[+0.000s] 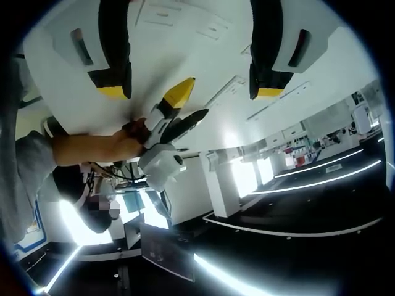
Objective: Locate the socket holder cover, grip the socket holder cover, clip it into the socket holder slot.
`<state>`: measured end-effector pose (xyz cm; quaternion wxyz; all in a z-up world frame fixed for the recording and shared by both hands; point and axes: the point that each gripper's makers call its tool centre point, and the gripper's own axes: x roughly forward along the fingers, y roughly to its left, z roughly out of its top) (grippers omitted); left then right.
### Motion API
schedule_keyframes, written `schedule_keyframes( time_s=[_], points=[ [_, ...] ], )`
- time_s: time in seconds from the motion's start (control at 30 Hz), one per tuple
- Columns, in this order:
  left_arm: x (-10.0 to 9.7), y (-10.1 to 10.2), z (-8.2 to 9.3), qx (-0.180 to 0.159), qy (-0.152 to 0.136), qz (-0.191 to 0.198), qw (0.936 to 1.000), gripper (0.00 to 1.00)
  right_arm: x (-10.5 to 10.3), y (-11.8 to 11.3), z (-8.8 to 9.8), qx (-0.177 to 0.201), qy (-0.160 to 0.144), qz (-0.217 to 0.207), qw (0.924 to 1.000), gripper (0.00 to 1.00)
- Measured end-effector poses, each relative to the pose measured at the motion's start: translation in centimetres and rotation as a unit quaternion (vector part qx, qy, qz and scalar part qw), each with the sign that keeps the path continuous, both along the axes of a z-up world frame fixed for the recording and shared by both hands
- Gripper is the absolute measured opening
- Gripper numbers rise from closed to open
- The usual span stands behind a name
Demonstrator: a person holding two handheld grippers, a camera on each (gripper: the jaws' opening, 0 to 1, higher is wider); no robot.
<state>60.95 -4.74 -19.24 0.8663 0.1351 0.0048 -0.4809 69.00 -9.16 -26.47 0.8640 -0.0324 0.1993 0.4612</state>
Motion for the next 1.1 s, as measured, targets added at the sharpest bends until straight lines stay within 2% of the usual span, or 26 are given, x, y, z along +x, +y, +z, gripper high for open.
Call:
schedule_keyframes(
  time_s=[1.1],
  points=[
    [0.02,-0.01,-0.15,0.006,0.001,-0.001,1.0000,0.77,-0.26,0.35,-0.02,-0.006,-0.006,0.008,0.9999,0.95]
  ],
)
